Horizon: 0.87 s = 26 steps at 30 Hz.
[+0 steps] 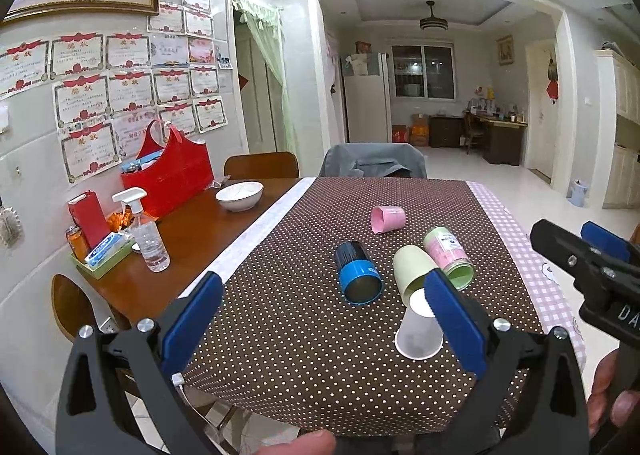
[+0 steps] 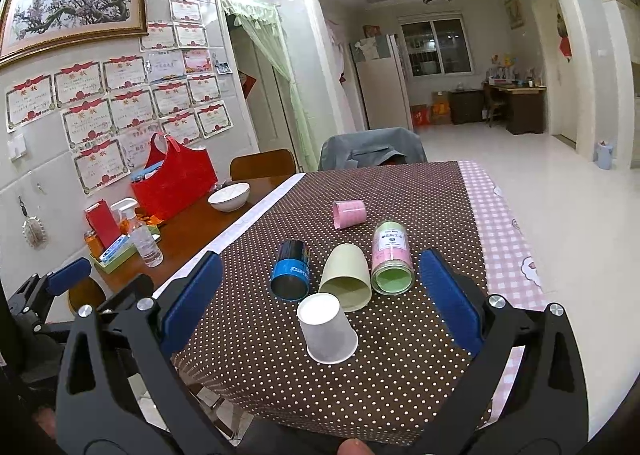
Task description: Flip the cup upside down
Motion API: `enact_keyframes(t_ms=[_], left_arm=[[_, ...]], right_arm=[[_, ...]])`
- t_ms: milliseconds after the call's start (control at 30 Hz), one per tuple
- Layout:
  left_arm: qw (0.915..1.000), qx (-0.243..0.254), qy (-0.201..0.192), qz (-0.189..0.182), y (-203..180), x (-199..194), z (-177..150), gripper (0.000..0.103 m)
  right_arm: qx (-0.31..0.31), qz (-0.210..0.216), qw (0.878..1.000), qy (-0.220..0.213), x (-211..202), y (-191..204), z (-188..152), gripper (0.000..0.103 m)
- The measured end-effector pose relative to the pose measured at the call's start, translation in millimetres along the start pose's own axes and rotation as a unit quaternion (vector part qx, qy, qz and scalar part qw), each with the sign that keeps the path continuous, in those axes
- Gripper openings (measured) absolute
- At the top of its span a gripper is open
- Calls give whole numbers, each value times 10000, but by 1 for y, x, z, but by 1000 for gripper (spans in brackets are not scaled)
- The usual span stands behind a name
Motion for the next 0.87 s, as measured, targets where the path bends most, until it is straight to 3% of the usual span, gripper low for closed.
enact_keyframes(t_ms=[633, 867], left_arm=[[9999, -93, -105, -52, 4, -2, 1, 99], [9999, -162, 26, -14, 8, 3, 1, 99]], right_arm=[[5, 7, 10000, 13, 1, -3, 0, 97], [-29, 28, 10000, 28, 4, -1, -1, 97]])
Point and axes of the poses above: each gripper's, at about its wrist camera, not at the fingertips, and x roughly the way its jaws point, y to its left, z to its top, the point moved 4 cm from there along x, roughly the way its jaws point, and after that the axes turned 13 degrees about y, right-handed, at the moved point
